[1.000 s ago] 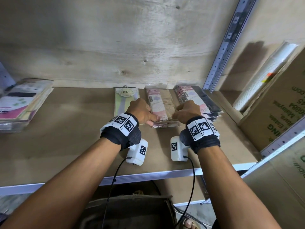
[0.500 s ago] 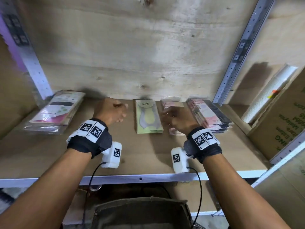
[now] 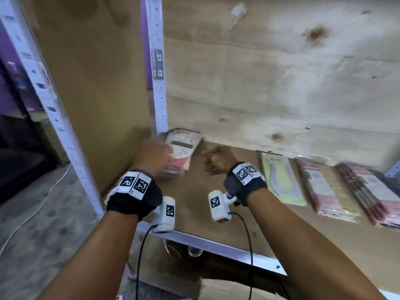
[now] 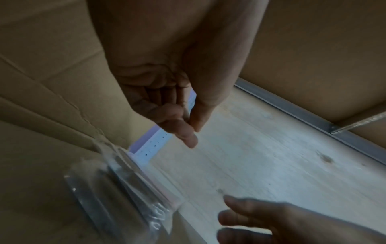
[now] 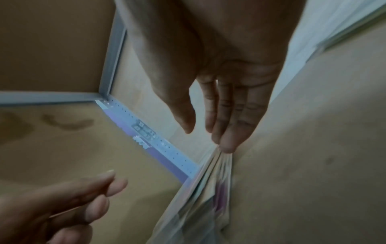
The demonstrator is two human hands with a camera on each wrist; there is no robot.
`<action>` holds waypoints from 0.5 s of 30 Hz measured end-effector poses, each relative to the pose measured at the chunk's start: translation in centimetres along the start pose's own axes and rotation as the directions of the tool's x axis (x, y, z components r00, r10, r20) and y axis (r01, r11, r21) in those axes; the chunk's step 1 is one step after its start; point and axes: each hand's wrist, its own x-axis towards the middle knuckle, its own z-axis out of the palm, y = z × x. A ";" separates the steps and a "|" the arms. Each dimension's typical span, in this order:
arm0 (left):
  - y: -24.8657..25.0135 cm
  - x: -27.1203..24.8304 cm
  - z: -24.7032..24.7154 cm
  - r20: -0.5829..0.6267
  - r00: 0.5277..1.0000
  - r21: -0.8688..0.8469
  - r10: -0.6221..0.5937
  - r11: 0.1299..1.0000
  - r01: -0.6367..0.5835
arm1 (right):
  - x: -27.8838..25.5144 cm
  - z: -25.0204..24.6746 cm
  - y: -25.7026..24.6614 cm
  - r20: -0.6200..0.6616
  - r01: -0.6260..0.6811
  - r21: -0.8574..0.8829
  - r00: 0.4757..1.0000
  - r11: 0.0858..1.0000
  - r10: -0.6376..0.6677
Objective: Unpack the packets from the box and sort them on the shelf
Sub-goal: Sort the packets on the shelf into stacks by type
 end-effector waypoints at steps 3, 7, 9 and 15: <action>-0.6 0.3 -0.9 0.000 1.000 -0.003 -0.015 1.000 0.015 | 2.7 3.7 -1.2 -0.028 -0.030 -0.022 0.999 0.999 0.029; -0.8 0.4 -1.9 -0.060 0.998 0.069 0.029 0.997 -0.025 | 4.5 5.8 -0.8 -0.038 -0.028 -0.147 0.999 0.989 0.022; -0.6 0.4 -2.0 -0.089 0.995 0.100 0.053 0.994 -0.044 | 4.6 6.0 -0.2 -0.051 -0.041 -0.115 0.998 0.992 0.035; 0.3 0.3 -1.3 -0.074 0.997 0.026 0.025 0.999 -0.023 | 2.2 3.9 0.1 -0.032 -0.050 -0.106 0.998 0.993 0.046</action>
